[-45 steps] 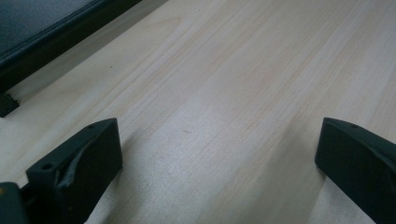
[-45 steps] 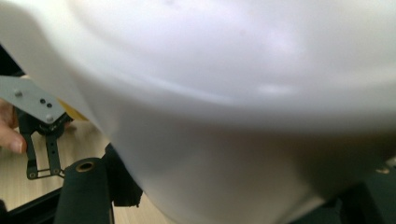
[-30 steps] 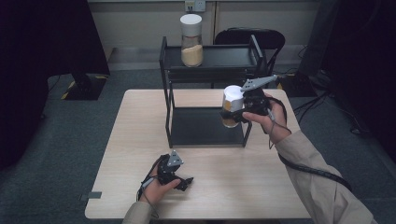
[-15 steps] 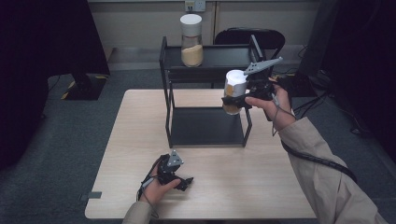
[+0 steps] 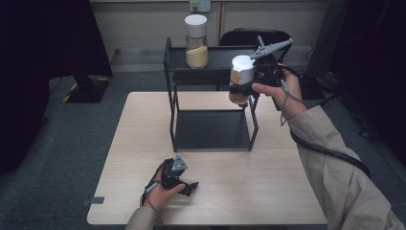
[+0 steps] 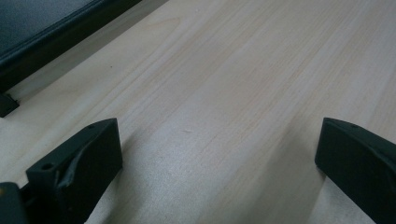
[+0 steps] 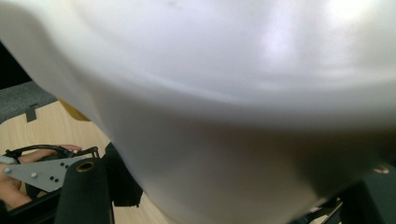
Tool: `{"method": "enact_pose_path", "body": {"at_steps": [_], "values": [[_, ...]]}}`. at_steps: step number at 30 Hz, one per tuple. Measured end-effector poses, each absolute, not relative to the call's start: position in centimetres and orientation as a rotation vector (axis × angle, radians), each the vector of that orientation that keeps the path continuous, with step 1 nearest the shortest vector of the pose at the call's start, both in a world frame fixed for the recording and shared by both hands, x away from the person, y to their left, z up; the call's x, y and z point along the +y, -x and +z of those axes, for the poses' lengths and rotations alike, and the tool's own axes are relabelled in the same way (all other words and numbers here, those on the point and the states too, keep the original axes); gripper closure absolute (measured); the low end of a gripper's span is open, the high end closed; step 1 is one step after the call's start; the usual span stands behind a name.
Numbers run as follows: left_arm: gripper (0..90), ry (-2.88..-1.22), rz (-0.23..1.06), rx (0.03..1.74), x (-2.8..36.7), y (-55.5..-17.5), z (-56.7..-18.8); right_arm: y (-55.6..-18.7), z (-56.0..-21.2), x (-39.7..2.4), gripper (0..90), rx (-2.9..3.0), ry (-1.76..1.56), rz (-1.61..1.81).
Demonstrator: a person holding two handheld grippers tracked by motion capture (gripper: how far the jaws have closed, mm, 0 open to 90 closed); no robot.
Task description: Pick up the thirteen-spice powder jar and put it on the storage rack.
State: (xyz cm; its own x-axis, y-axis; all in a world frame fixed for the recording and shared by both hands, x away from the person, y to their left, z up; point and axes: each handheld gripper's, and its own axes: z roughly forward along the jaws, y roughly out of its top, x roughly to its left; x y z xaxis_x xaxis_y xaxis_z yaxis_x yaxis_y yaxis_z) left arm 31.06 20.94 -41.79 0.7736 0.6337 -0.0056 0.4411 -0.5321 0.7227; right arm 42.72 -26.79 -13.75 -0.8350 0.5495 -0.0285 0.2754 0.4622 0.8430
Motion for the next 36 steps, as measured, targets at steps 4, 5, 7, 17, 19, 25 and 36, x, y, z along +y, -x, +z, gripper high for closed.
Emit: {"method": "enact_pose_path", "body": {"at_steps": [4, 5, 7, 17, 19, 25, 36], "values": [[0.0, -2.219, 0.333, 0.796, 20.9, -31.1, -41.8, -42.9, -12.8, -26.6, 30.1, 2.417, -0.706, 1.313], [0.0, -2.219, 0.333, 0.796, 20.9, -31.1, -41.8, -42.9, -12.6, -26.6, 30.1, 2.415, -0.706, 1.314], [0.0, -2.219, 0.333, 0.796, 20.9, -31.1, -41.8, -43.0, -12.1, -26.5, 30.1, 2.414, -0.708, 1.311], [0.0, -2.219, 0.333, 0.796, 20.9, -31.1, -41.8, -43.6, -9.8, -25.6, 30.1, 2.414, -0.705, 1.294], [0.0, -2.219, 0.332, 0.796, 20.9, -31.1, -41.8, -43.8, -9.3, -25.4, 30.1, 2.413, -0.709, 1.293], [0.0, -2.219, 0.332, 0.796, 20.9, -31.1, -41.8, -44.4, -8.2, -25.1, 30.1, 2.404, -0.725, 1.289], [0.0, -2.22, 0.333, 0.795, 20.9, -31.1, -41.8, -45.7, -6.9, -24.2, 30.1, 2.384, -0.732, 1.284]]}}
